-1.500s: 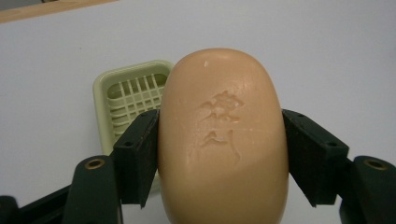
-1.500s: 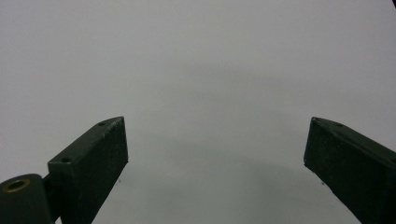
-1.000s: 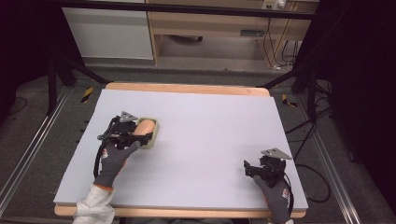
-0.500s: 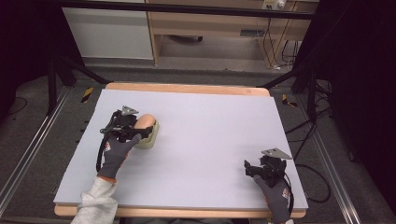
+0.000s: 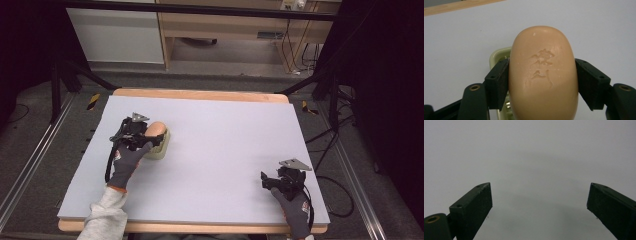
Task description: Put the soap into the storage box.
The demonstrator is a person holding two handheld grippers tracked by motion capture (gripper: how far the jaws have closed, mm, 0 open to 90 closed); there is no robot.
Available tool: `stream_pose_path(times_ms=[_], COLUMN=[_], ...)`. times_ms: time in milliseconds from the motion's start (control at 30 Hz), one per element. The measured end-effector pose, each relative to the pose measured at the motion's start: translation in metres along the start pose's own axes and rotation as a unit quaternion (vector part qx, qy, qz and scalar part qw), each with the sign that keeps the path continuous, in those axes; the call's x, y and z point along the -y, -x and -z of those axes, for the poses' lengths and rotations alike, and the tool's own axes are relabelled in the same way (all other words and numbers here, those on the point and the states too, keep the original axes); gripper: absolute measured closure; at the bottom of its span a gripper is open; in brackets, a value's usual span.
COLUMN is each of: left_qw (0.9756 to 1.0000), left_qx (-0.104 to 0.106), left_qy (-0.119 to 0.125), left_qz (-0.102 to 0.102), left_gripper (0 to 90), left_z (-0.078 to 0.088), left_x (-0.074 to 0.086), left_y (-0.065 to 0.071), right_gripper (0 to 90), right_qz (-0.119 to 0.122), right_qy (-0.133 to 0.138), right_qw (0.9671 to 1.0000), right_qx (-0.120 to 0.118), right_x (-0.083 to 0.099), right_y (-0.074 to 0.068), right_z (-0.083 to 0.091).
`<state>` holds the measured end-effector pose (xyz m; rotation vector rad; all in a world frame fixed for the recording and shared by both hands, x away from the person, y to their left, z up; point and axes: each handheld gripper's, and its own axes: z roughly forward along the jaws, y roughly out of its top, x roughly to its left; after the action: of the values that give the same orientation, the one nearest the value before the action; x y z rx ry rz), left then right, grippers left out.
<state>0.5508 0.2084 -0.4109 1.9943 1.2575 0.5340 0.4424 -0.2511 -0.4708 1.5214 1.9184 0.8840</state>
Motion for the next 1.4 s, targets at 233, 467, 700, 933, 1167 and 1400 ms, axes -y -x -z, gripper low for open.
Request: stream_pose_path(times_ms=[233,467,700,933,1167,1400], left_qw=[0.9999,0.9997,0.9994,0.9992,0.9988,0.9986], left_qx=[-0.008,-0.015,-0.019,-0.022,-0.026,-0.027], left_qy=[-0.011,-0.018,-0.028,-0.034,-0.041,-0.046], left_qz=[-0.004,-0.001,-0.001,-0.003,-0.001,-0.001], left_gripper=[31.7,31.6,31.6,31.6,31.6,31.6], left_z=[-0.009,-0.016,-0.022,-0.026,-0.03,-0.034], left_x=[0.003,0.006,0.009,0.011,0.013,0.015], left_y=[0.001,-0.003,-0.007,-0.006,-0.008,-0.009], right_gripper=[6.5,6.4,6.4,6.4,6.4,6.4], right_qz=[0.0,0.0,0.0,0.0,0.0,0.001], right_qy=[-0.001,-0.001,-0.001,0.0,-0.001,0.0], right_qw=[1.0,1.0,1.0,1.0,1.0,1.0], right_qx=[0.0,-0.001,0.001,0.0,-0.001,0.0], right_x=[0.0,0.0,0.0,0.0,0.0,0.0], right_y=[0.0,0.0,0.001,0.0,0.0,0.001], right_z=[0.0,-0.001,-0.001,-0.001,-0.001,0.0])
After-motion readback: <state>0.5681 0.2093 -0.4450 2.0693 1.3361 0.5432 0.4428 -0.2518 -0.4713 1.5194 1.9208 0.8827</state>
